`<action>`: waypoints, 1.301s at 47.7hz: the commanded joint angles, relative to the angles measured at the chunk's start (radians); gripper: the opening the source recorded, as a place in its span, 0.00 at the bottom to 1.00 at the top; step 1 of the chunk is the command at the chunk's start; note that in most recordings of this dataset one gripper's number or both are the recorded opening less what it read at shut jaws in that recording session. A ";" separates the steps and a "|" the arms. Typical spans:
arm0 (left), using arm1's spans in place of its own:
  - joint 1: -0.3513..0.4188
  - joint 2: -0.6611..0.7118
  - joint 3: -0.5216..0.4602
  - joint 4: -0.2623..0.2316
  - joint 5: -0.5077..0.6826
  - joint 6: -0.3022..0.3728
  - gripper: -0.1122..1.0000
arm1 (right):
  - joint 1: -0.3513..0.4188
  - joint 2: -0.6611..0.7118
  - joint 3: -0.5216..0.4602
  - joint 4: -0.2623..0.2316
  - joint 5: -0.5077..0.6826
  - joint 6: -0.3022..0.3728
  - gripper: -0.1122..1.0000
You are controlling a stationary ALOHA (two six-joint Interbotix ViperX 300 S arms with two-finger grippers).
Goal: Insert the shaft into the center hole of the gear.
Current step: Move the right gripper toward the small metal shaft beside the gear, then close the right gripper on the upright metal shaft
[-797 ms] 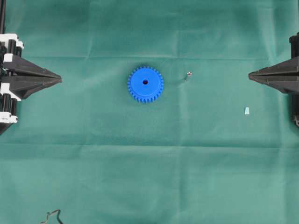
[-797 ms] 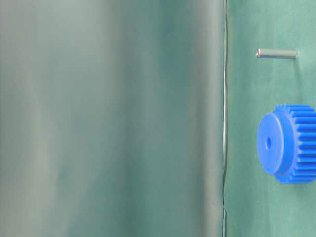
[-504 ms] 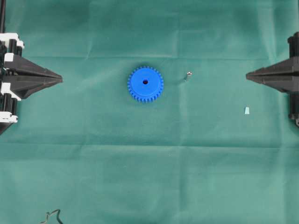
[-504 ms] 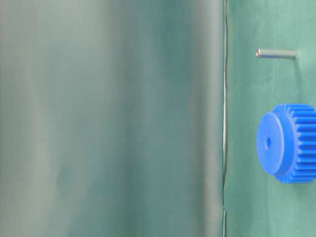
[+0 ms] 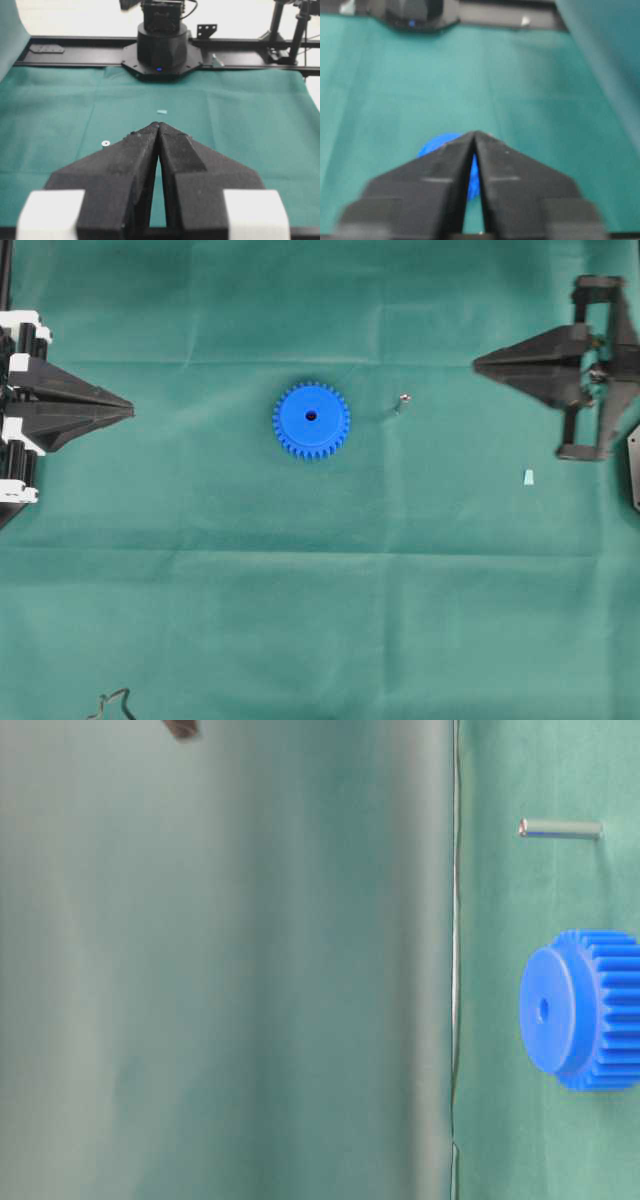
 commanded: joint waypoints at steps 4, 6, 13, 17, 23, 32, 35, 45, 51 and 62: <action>-0.002 0.008 -0.026 0.003 -0.006 0.000 0.10 | -0.015 0.115 -0.051 0.023 -0.017 0.003 0.54; -0.002 0.008 -0.026 0.003 -0.005 0.000 0.10 | -0.017 0.163 -0.063 0.026 -0.017 0.005 0.66; -0.002 0.008 -0.026 0.003 -0.005 -0.002 0.10 | -0.031 0.299 -0.084 0.031 -0.020 0.012 0.91; 0.000 0.008 -0.026 0.003 -0.005 -0.002 0.10 | -0.041 0.385 -0.089 0.040 -0.041 0.012 0.85; -0.002 0.008 -0.026 0.003 -0.005 -0.002 0.10 | -0.052 0.485 -0.091 0.058 -0.083 0.012 0.85; 0.000 0.009 -0.025 0.003 -0.005 -0.002 0.10 | -0.063 0.574 -0.092 0.078 -0.110 0.012 0.85; 0.000 0.009 -0.025 0.003 -0.003 -0.002 0.10 | -0.066 0.592 -0.091 0.080 -0.117 0.012 0.85; -0.002 0.009 -0.026 0.003 -0.003 -0.002 0.10 | -0.067 0.630 -0.092 0.084 -0.132 0.012 0.85; -0.002 0.009 -0.025 0.003 -0.002 -0.002 0.10 | -0.067 0.630 -0.092 0.084 -0.138 0.012 0.85; -0.002 0.009 -0.026 0.003 -0.003 -0.002 0.10 | -0.067 0.652 -0.098 0.084 -0.121 0.011 0.74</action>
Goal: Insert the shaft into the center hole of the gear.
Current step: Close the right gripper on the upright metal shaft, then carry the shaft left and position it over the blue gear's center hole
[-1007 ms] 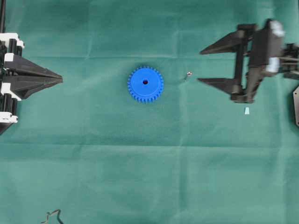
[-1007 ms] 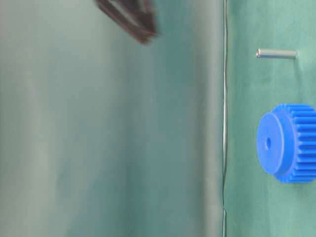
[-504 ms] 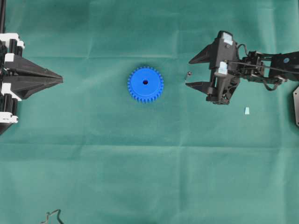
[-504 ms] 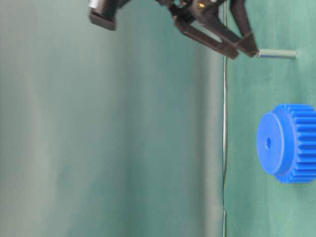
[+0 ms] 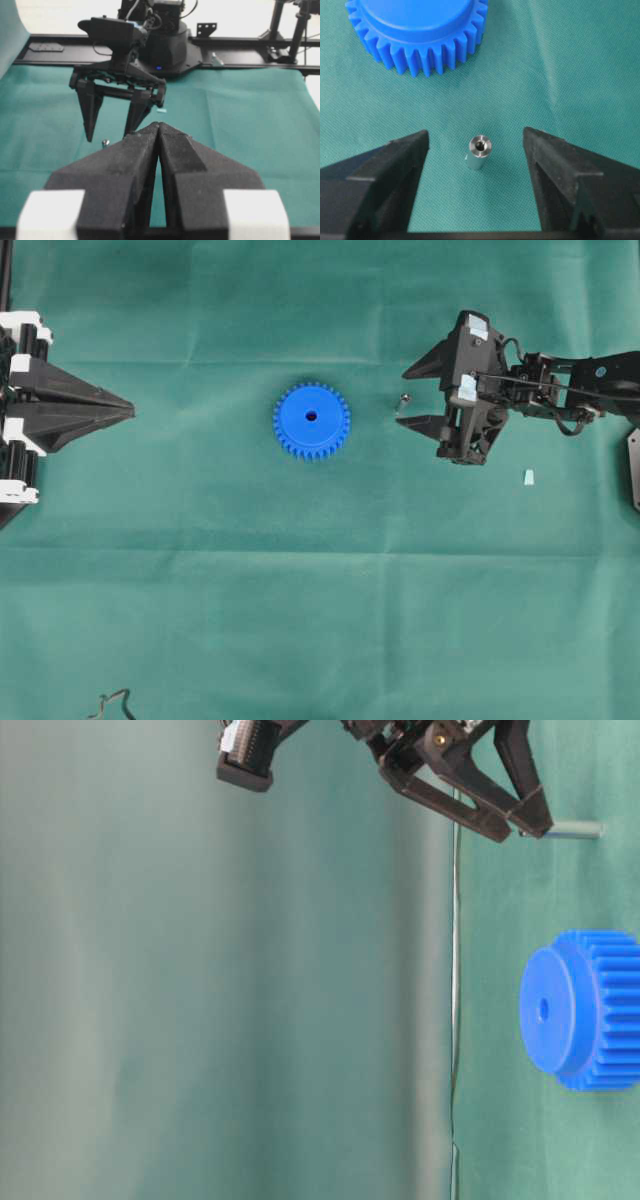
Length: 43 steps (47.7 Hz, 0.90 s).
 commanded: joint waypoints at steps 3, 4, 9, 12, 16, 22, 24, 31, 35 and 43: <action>0.000 0.008 -0.026 0.003 -0.005 0.002 0.10 | -0.003 0.006 -0.025 0.003 0.009 0.000 0.62; 0.000 0.006 -0.025 0.003 -0.005 0.002 0.10 | -0.003 0.008 -0.026 0.003 0.011 0.000 0.57; 0.000 0.006 -0.026 0.003 -0.005 0.002 0.10 | -0.003 0.006 -0.028 0.003 0.006 -0.002 0.34; 0.000 0.006 -0.026 0.003 -0.005 0.002 0.10 | -0.003 0.008 -0.028 0.002 0.006 -0.003 0.25; 0.000 0.006 -0.026 0.003 -0.005 0.002 0.10 | -0.003 0.008 -0.028 0.002 0.011 -0.003 0.25; -0.002 0.006 -0.026 0.003 -0.005 0.002 0.10 | -0.003 0.005 -0.029 0.002 0.012 -0.002 0.25; -0.002 0.006 -0.026 0.003 -0.005 0.002 0.10 | -0.003 0.000 -0.031 0.002 0.015 -0.002 0.25; 0.000 0.006 -0.026 0.003 -0.005 0.000 0.10 | -0.003 -0.057 -0.040 0.002 0.048 -0.003 0.25; -0.002 0.006 -0.026 0.003 -0.005 0.000 0.10 | -0.003 -0.112 -0.051 0.000 0.103 -0.005 0.25; -0.002 0.006 -0.028 0.003 -0.005 0.000 0.10 | -0.003 -0.198 -0.084 0.000 0.227 -0.005 0.25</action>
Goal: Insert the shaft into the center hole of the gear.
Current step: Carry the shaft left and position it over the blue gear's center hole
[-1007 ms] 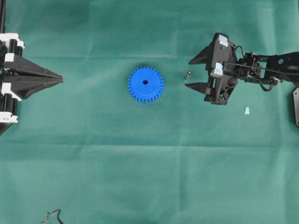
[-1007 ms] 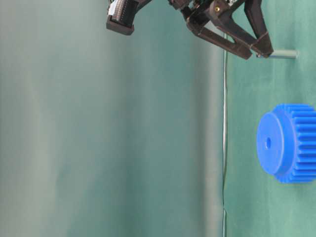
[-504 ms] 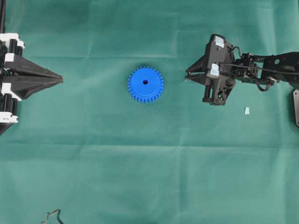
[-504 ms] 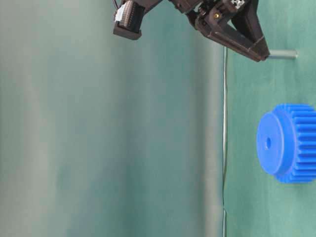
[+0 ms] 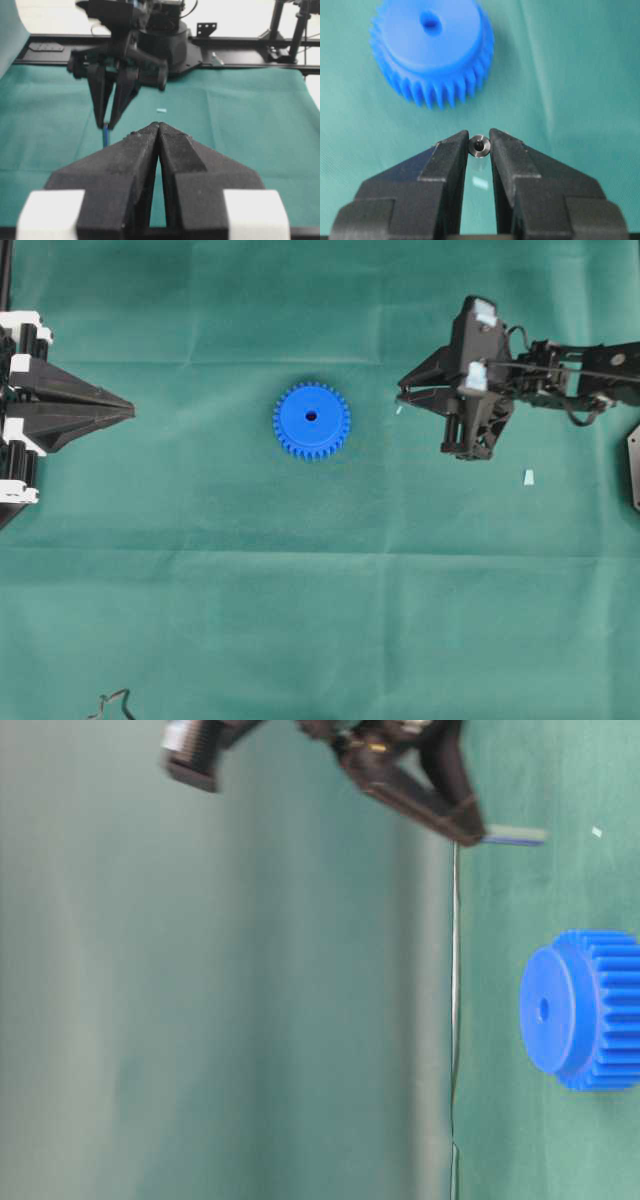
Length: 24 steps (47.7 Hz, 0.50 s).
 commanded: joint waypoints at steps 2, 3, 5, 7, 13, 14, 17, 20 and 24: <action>-0.003 0.006 -0.026 0.002 -0.005 0.000 0.10 | -0.002 -0.067 -0.038 0.000 0.061 0.000 0.25; -0.002 0.006 -0.026 0.002 -0.005 0.000 0.10 | -0.002 -0.074 -0.041 0.000 0.072 0.000 0.25; -0.002 0.006 -0.026 0.002 -0.005 0.000 0.10 | -0.002 -0.084 -0.049 -0.002 0.087 0.000 0.25; -0.003 0.006 -0.026 0.002 -0.005 0.000 0.10 | -0.002 -0.087 -0.052 -0.002 0.095 0.000 0.25; -0.003 0.006 -0.026 0.002 -0.005 0.000 0.10 | -0.002 -0.078 -0.061 0.000 0.100 0.002 0.25; -0.003 0.006 -0.026 0.002 -0.005 0.000 0.10 | -0.002 -0.074 -0.064 0.000 0.098 0.002 0.25; -0.002 0.008 -0.026 0.002 -0.005 0.000 0.10 | 0.003 -0.054 -0.086 -0.002 0.094 0.003 0.25; -0.003 0.006 -0.026 0.002 -0.005 0.000 0.10 | 0.008 -0.026 -0.115 0.000 0.089 0.003 0.25; -0.002 0.008 -0.026 0.002 -0.005 0.000 0.10 | 0.018 0.018 -0.164 -0.003 0.086 -0.003 0.25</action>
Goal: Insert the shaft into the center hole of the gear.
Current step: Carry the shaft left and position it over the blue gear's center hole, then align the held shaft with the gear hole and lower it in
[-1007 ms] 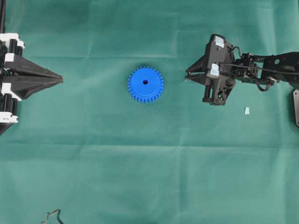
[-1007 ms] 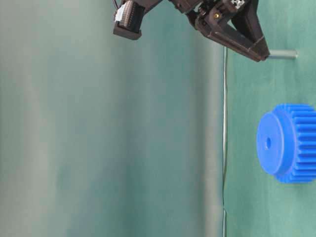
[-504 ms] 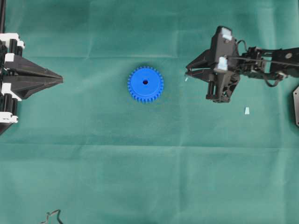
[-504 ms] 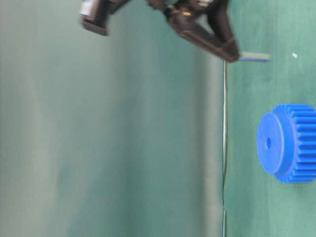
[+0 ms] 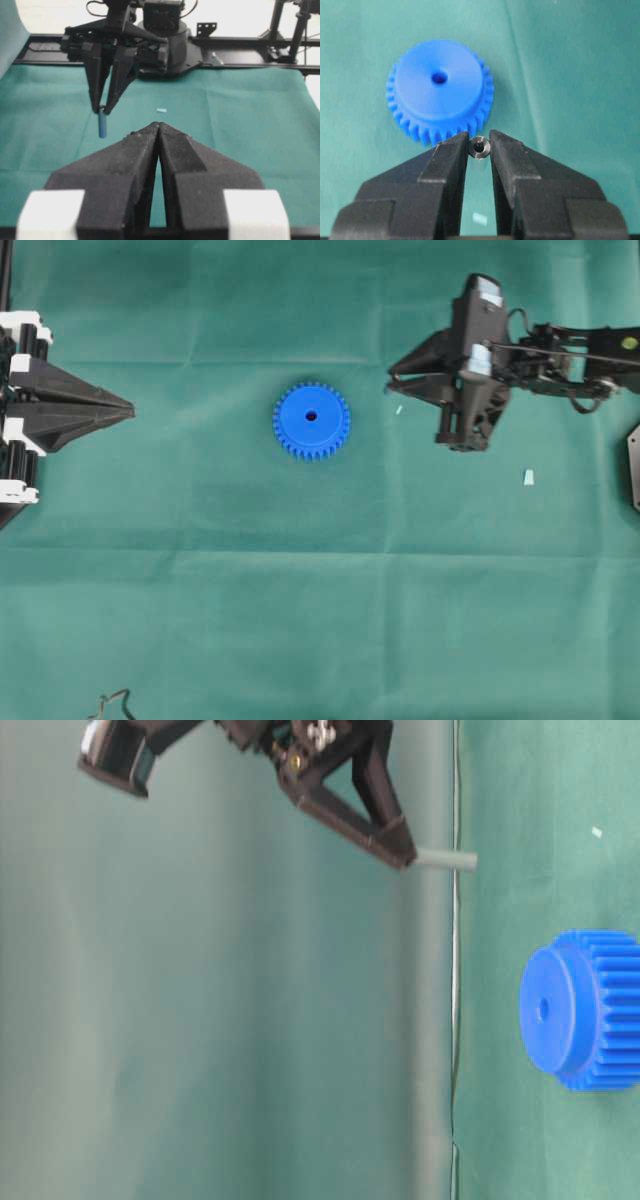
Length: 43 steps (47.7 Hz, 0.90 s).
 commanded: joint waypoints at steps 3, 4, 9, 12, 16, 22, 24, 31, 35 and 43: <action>0.000 0.008 -0.026 0.003 -0.005 0.000 0.10 | 0.021 0.058 -0.106 -0.006 -0.009 -0.006 0.25; 0.000 0.008 -0.026 0.003 -0.005 0.000 0.10 | 0.025 0.071 -0.120 -0.008 -0.008 -0.006 0.25; 0.000 0.008 -0.026 0.003 -0.005 0.000 0.10 | 0.037 0.132 -0.190 -0.025 -0.003 -0.006 0.25; 0.000 0.008 -0.026 0.003 -0.005 0.000 0.10 | 0.038 0.158 -0.218 -0.031 -0.003 -0.006 0.25; -0.002 0.008 -0.026 0.003 -0.003 0.000 0.10 | 0.040 0.181 -0.239 -0.034 -0.003 -0.006 0.25; 0.000 0.008 -0.026 0.003 -0.005 0.000 0.10 | 0.038 0.210 -0.258 -0.034 -0.008 -0.006 0.25; -0.002 0.008 -0.026 0.003 -0.005 0.000 0.10 | 0.040 0.218 -0.258 -0.034 -0.009 -0.005 0.25; 0.000 0.008 -0.026 0.003 -0.005 0.000 0.10 | 0.040 0.252 -0.267 -0.031 -0.026 0.003 0.25; -0.002 0.008 -0.026 0.003 -0.002 0.000 0.10 | 0.040 0.268 -0.267 -0.028 -0.044 0.006 0.25; -0.002 0.008 -0.026 0.003 0.003 0.000 0.10 | 0.044 0.299 -0.270 -0.009 -0.061 0.008 0.25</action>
